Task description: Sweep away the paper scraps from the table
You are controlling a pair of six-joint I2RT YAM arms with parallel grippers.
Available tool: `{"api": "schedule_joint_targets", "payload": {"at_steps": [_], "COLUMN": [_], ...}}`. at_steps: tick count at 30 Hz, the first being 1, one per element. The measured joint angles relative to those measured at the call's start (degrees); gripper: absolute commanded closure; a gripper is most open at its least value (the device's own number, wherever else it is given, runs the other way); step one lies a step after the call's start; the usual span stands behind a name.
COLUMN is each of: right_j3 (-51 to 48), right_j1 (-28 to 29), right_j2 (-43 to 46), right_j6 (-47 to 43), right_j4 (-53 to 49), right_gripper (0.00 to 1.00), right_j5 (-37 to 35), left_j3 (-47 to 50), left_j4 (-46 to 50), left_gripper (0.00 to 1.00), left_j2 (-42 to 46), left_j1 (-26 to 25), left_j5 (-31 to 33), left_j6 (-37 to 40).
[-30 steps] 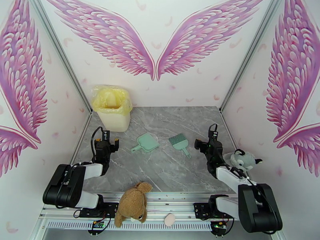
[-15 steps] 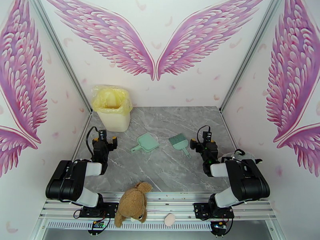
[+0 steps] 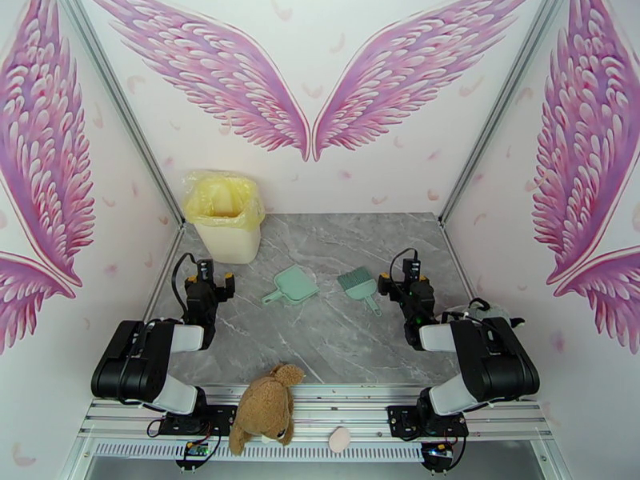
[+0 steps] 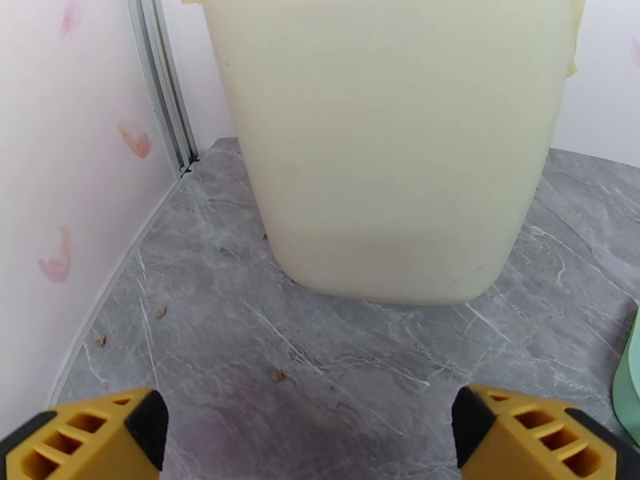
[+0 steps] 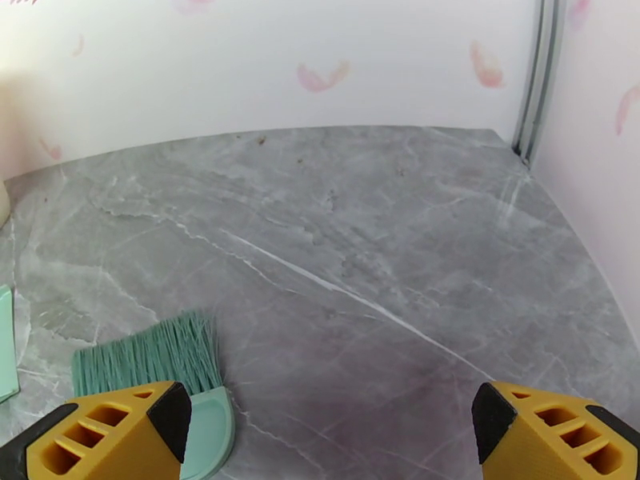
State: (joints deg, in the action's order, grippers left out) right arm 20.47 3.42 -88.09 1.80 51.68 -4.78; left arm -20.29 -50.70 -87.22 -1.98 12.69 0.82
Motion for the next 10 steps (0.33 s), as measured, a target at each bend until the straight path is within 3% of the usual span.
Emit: {"api": "schedule_joint_targets", "payload": {"at_steps": [10], "right_j3": [0.22], "right_j1": [0.50], "right_j2": [0.00], "right_j6": [-0.59], "right_j4": [-0.02], "right_gripper": [0.01], "right_j5": [0.02], "left_j3": [-0.02], "left_j4": [-0.02], "left_gripper": [0.01], "left_j2": [0.00], "left_j1": [0.00], "left_j5": [0.00], "left_j6": [0.02]}}
